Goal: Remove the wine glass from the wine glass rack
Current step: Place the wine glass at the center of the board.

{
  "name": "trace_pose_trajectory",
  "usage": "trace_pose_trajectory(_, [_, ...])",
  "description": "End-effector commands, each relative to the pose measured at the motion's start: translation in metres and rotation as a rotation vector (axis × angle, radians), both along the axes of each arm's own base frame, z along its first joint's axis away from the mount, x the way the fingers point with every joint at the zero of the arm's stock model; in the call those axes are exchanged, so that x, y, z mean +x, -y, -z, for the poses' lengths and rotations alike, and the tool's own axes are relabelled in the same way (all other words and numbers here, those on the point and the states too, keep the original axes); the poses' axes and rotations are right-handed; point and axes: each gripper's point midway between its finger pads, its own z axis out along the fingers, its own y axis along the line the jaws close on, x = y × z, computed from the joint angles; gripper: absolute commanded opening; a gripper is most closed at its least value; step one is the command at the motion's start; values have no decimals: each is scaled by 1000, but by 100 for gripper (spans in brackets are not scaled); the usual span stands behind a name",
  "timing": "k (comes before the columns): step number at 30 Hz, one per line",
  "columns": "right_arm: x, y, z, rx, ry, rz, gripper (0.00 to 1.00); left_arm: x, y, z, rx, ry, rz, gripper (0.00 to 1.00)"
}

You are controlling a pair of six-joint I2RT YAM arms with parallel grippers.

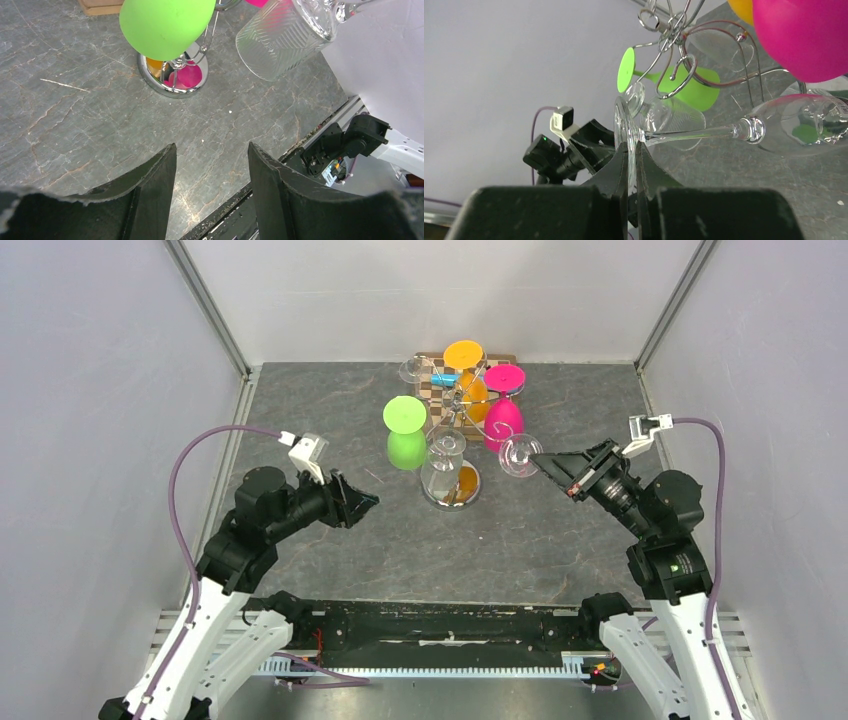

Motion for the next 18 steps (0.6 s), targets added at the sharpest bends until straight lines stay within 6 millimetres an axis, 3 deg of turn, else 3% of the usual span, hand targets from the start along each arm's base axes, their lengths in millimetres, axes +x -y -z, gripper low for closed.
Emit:
trace_pose_trajectory(1, [-19, -11, -11, -102, 162, -113, 0, -6, 1, -25, -34, 25, 16, 62])
trace_pose_trajectory(11, [-38, -22, 2, -312, 303, -280, 0, -26, 5, -35, -111, -104, 21, 63])
trace_pose_trajectory(18, [-46, -33, 16, -365, 359, -377, 0, -37, 15, -38, -177, -209, 57, 63])
